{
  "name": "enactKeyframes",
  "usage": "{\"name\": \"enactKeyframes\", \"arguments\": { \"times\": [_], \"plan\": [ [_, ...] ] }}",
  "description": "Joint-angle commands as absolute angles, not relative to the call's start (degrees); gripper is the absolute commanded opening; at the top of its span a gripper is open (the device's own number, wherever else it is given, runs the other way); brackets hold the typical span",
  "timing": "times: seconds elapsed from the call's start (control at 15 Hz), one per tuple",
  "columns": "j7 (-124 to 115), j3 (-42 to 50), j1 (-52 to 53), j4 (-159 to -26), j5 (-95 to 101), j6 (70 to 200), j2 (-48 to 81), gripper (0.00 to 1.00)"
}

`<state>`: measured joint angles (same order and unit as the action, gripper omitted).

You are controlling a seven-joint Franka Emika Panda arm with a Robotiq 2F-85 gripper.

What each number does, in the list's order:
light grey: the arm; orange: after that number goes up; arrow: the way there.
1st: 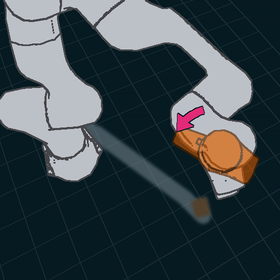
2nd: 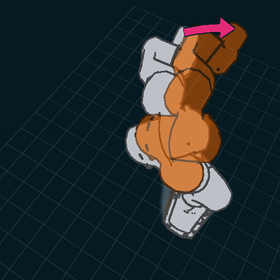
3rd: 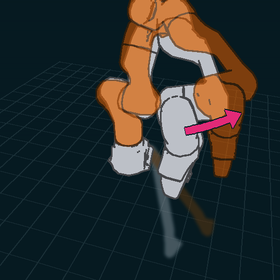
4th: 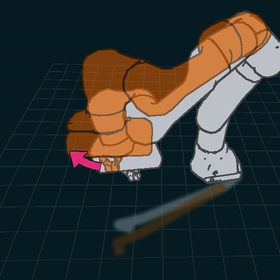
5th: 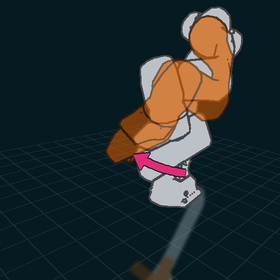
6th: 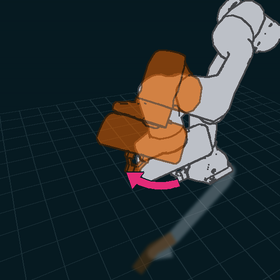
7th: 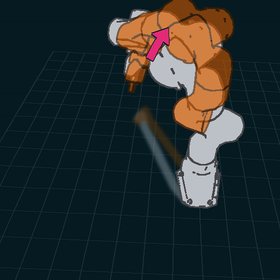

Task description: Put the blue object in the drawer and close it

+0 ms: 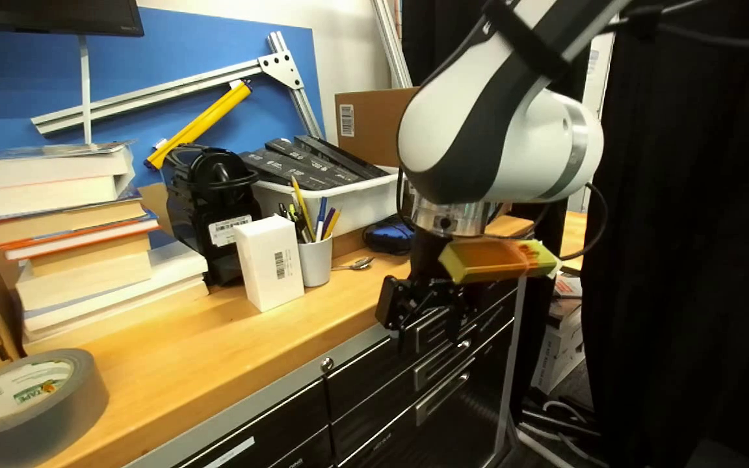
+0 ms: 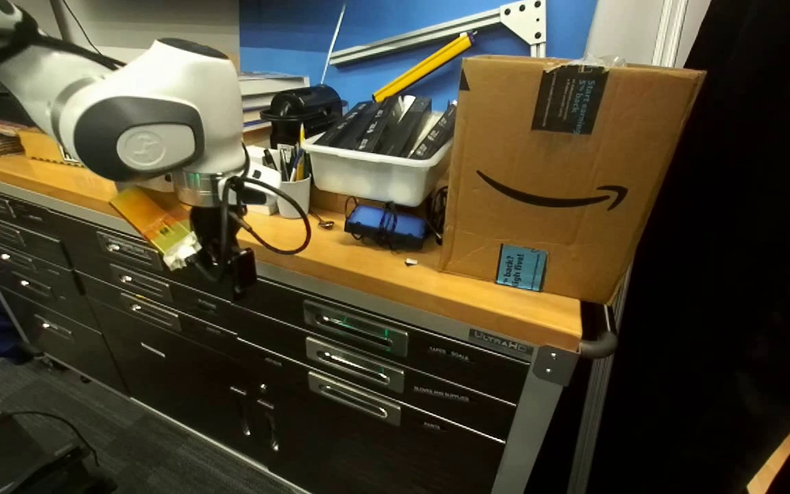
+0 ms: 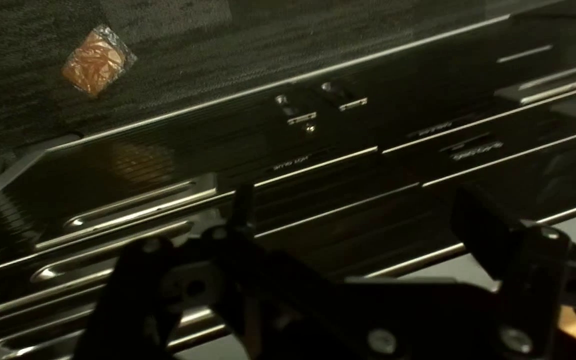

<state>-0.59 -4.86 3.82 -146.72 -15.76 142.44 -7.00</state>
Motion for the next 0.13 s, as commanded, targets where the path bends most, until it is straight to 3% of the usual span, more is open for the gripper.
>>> {"name": "enactKeyframes", "arguments": {
  "times": [0.0, 0.07],
  "plan": [
    [1.32, -4.01, 4.42, -146.35, -15.85, 137.70, -8.85, 1.00],
    [2.66, -3.71, 4.47, -146.04, -15.92, 134.30, -10.39, 1.00]
  ]
}}
